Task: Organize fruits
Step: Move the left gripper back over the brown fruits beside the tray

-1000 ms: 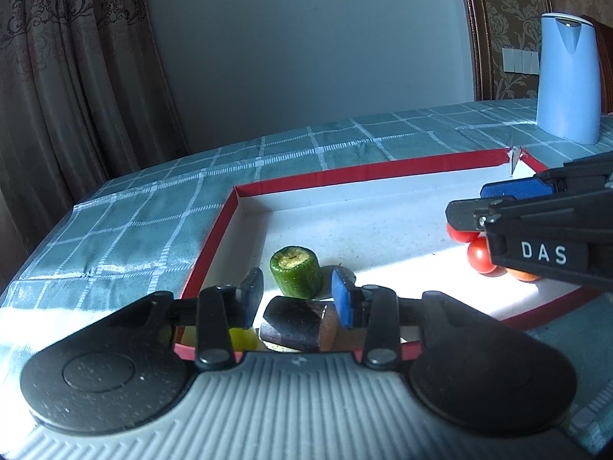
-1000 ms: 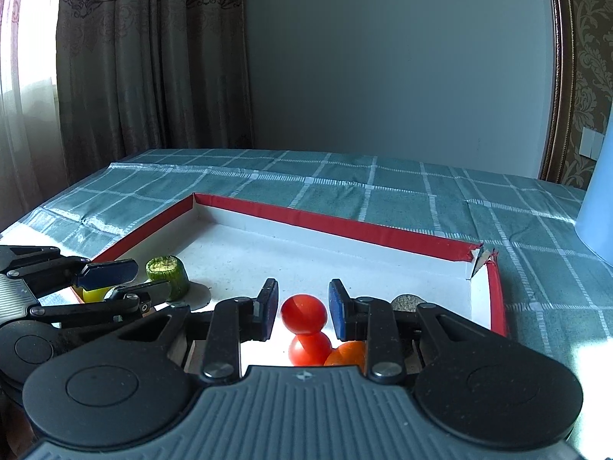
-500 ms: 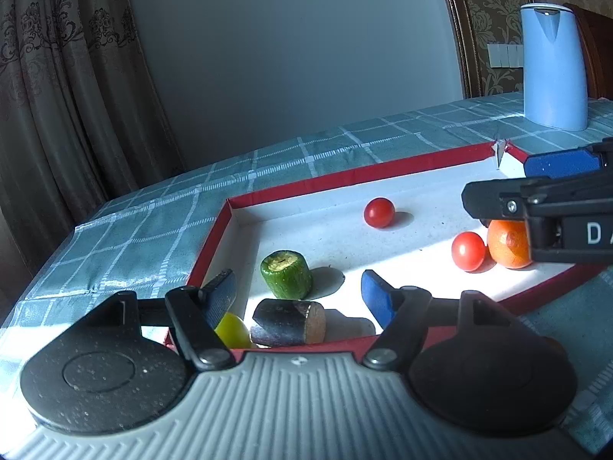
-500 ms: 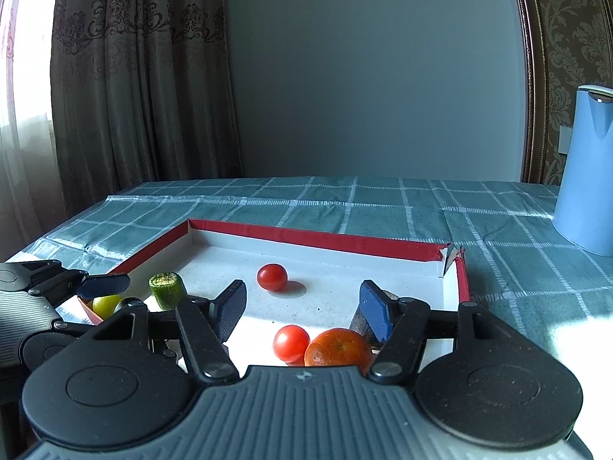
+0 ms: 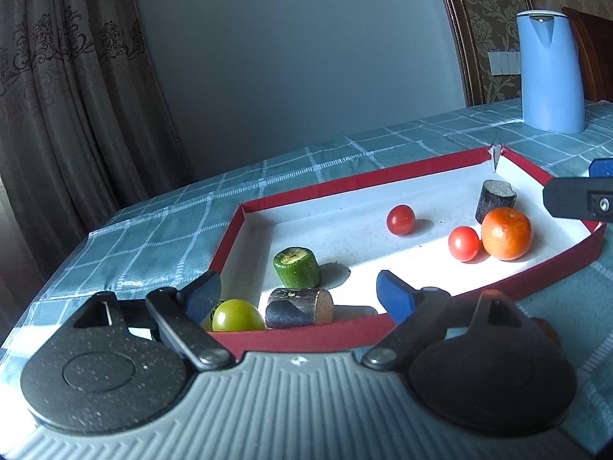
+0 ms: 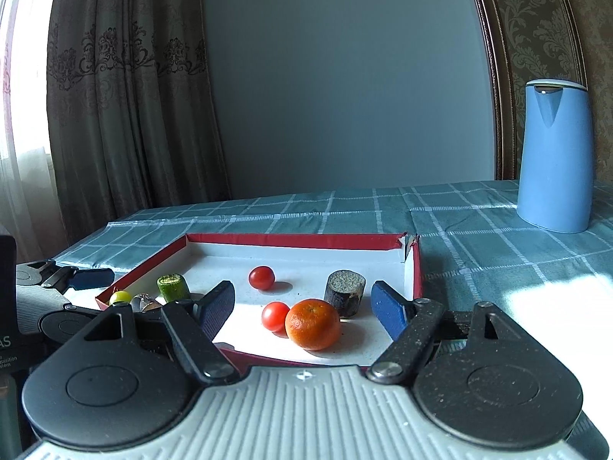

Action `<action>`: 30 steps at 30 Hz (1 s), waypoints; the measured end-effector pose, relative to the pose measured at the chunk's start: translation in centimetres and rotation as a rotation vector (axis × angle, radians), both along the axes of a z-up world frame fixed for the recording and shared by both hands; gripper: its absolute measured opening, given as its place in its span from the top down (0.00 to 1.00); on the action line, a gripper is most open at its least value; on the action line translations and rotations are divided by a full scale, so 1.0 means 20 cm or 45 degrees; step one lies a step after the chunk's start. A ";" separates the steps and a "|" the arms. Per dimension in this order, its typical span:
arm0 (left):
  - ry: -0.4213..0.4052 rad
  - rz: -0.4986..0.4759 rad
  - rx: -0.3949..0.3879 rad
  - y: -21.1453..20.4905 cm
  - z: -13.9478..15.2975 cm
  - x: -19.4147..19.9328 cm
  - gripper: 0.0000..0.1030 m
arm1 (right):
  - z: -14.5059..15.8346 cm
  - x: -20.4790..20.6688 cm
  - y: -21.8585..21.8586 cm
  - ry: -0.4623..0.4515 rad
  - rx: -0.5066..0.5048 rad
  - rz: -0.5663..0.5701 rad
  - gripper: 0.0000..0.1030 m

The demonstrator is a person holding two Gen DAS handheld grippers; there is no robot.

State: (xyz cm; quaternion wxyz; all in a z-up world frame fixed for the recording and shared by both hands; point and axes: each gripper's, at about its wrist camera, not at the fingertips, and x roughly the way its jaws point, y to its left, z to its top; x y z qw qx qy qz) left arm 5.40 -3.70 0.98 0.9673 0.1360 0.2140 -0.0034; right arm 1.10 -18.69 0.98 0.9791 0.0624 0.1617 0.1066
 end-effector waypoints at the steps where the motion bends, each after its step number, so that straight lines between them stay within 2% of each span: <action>1: -0.003 0.001 -0.005 0.00 0.00 -0.01 0.14 | 0.00 -0.01 -0.01 0.013 0.004 -0.010 0.24; 5: -0.012 0.021 -0.025 0.03 0.01 -0.03 0.10 | -0.02 -0.04 -0.06 0.044 0.033 -0.001 0.24; 11: -0.011 0.026 -0.049 0.06 0.02 -0.09 0.05 | -0.06 -0.08 0.01 0.086 -0.101 0.078 0.24; 16: -0.016 -0.008 -0.010 0.03 0.01 -0.12 0.05 | -0.08 -0.12 0.07 0.110 -0.181 0.185 0.24; 20: -0.019 -0.028 0.021 0.00 0.00 -0.13 0.05 | -0.09 -0.11 0.11 0.133 -0.222 0.219 0.24; 24: -0.020 -0.030 0.019 0.00 0.00 -0.13 0.04 | -0.10 -0.09 0.10 0.194 -0.147 0.307 0.24; 27: -0.008 -0.011 0.032 0.00 0.00 -0.12 0.04 | -0.10 -0.08 0.12 0.200 -0.145 0.317 0.24; 29: -0.007 0.000 0.028 0.01 0.00 -0.12 0.04 | -0.09 -0.04 0.11 0.249 -0.092 0.337 0.24; 30: -0.005 0.005 0.020 0.02 0.00 -0.12 0.04 | -0.09 0.00 0.10 0.297 -0.024 0.352 0.24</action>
